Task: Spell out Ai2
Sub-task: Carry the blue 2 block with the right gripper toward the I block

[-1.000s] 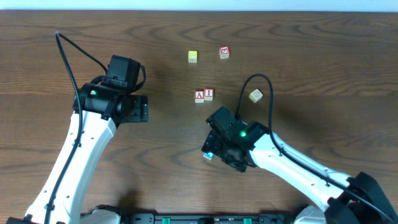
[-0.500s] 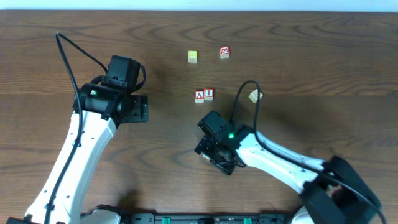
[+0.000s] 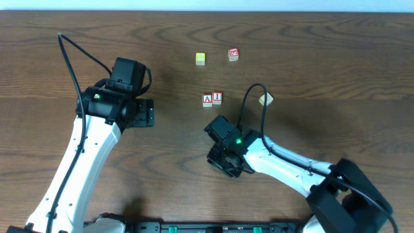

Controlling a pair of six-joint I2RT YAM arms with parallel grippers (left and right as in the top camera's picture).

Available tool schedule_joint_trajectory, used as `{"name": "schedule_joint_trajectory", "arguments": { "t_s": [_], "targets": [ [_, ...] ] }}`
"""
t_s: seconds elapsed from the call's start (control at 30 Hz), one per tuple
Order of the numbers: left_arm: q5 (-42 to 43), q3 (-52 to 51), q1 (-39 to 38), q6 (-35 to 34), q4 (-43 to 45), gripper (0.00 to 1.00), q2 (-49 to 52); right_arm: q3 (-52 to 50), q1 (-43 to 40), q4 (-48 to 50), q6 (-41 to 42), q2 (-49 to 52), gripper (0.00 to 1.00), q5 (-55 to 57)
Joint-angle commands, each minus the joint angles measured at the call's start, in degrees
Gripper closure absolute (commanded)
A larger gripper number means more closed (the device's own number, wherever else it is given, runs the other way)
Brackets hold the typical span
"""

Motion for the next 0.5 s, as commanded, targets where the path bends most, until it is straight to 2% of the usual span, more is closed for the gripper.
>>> {"name": "schedule_joint_trajectory", "arguments": {
  "t_s": [0.0,0.33,0.4,0.47],
  "targets": [
    [-0.13,0.22,0.17,1.03,-0.13,0.05,0.26,-0.31,0.04,-0.04,-2.08,0.22,0.49,1.75],
    [-0.13,0.22,0.17,1.03,-0.13,0.05,0.26,-0.31,-0.7,0.17,-3.8,0.22,0.5,4.17],
    [-0.13,0.22,0.17,1.03,-0.13,0.04,0.26,-0.31,-0.7,0.24,-3.85,0.22,0.55,5.05],
    [-0.13,0.22,0.17,1.03,-0.13,0.05,0.26,-0.31,-0.81,0.24,-3.85,0.22,0.67,5.57]
  ]
}}
